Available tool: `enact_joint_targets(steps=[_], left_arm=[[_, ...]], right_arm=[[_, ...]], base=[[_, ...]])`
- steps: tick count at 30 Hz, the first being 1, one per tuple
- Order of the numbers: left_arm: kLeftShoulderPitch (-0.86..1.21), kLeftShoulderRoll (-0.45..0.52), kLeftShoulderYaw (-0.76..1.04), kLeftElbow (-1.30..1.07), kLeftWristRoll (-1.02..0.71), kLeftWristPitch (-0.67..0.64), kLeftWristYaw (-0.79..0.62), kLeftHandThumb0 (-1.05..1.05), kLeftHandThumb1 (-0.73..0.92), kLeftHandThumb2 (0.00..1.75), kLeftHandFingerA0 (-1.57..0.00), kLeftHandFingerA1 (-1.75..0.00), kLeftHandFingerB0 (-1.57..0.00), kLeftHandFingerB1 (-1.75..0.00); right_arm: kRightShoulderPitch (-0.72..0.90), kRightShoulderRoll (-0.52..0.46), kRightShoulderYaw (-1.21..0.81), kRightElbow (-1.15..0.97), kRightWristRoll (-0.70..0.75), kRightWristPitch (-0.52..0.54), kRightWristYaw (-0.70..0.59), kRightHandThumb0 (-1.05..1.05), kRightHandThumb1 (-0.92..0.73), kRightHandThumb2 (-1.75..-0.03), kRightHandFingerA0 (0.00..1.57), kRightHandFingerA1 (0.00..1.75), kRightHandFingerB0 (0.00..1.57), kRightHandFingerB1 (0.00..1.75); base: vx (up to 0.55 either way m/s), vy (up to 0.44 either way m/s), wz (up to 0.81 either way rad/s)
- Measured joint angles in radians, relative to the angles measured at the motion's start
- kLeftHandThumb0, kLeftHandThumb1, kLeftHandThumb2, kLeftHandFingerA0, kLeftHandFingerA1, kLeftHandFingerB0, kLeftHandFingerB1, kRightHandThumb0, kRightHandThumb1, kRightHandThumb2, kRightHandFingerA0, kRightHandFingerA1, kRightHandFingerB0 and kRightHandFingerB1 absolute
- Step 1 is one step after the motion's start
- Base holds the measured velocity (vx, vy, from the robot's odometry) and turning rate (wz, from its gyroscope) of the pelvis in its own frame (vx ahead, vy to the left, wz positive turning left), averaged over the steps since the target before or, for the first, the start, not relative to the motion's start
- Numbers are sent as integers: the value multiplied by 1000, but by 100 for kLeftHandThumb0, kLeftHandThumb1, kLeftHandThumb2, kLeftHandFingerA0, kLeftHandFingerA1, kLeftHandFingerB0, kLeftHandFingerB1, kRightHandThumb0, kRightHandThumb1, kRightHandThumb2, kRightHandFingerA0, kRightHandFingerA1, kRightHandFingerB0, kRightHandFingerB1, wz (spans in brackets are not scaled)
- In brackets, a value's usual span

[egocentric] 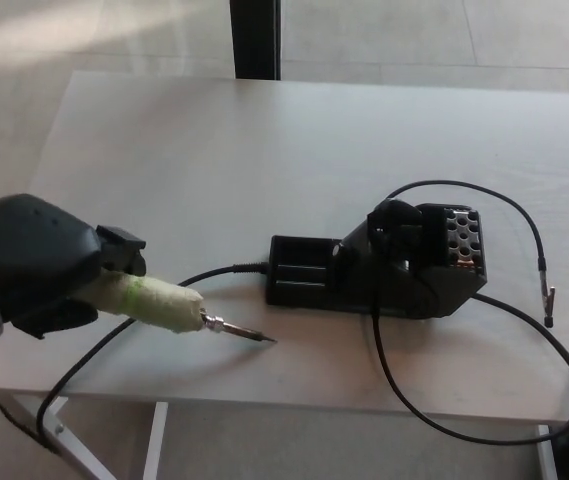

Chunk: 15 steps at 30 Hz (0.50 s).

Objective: Use the left hand of the robot to grab the soldering gun kept on the middle of the table and pull it out of its base and keep it on the left side of the base

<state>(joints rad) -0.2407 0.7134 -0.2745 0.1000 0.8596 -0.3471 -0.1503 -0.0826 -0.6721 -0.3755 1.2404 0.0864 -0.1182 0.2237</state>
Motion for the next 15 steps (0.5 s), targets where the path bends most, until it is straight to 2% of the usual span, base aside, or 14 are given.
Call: enact_joint_targets(steps=[1,2,3,4,6,7,8,9,10,11,12,14,15], left_arm=[[-4,6,-9,-7,16,7,-7,-58,76,63,-36,-67,-51,-42],[-7,11,-18,-12,29,13,-13,-59,76,63,-30,-65,-48,-42],[-9,16,-25,-18,40,20,-21,-59,77,63,-20,-55,-44,-38],[-11,22,-31,-27,52,28,-33,-63,61,94,-16,-57,-34,-51],[-14,29,-39,-49,73,46,-57,-66,62,95,-13,-56,-34,-51],[-15,33,-44,-59,85,55,-68,-66,62,95,-13,-56,-34,-51],[-16,34,-49,-63,95,59,-74,-62,76,63,-9,-52,-39,-37],[-16,35,-54,-68,106,66,-82,-63,77,63,-6,-50,-38,-37],[-16,36,-57,-70,113,70,-85,-68,62,96,-3,-46,-28,-52],[-16,36,-61,-72,120,74,-88,-64,80,65,-1,-39,-29,-38],[-16,36,-66,-74,129,77,-91,-68,79,64,0,-30,-20,-38],[-15,36,-71,-79,146,84,-95,-68,79,64,0,-30,-20,-38],[-15,35,-73,-81,152,87,-95,-94,65,101,0,-24,-5,-5]], right_arm=[[0,0,1,0,0,0,0,-105,-59,-136,139,104,68,122],[-1,0,1,0,0,0,0,-105,-60,-136,137,103,67,121],[-2,0,2,0,-1,0,0,-105,-63,-137,129,97,65,120],[-4,0,3,0,-1,0,0,-105,-61,-137,137,103,67,121],[-6,0,5,-1,-1,0,-1,-105,-63,-138,132,100,66,121],[-7,0,7,-2,-2,0,-1,-105,-63,-138,132,100,66,121],[-8,0,8,-3,-2,0,-1,-105,-62,-137,128,96,64,120],[-8,0,9,-3,-2,0,-1,-105,-61,-137,130,99,63,120],[-8,0,9,-3,-2,0,-1,-105,-61,-136,134,102,64,120],[-8,0,9,-3,-2,0,-1,-104,-58,-134,133,100,64,119],[-9,0,9,-3,-2,0,-1,-105,-72,-97,140,93,53,138],[-10,0,8,-3,-1,1,-1,-105,-72,-97,140,93,53,138],[-11,0,8,-3,-1,1,-1,-105,-59,-135,132,101,56,117]], base=[[0,0,0],[0,0,0],[0,0,0],[0,0,0],[0,0,0],[0,0,0],[0,0,0],[0,0,0],[0,0,0],[0,0,0],[0,0,0],[0,0,0],[0,0,0]])
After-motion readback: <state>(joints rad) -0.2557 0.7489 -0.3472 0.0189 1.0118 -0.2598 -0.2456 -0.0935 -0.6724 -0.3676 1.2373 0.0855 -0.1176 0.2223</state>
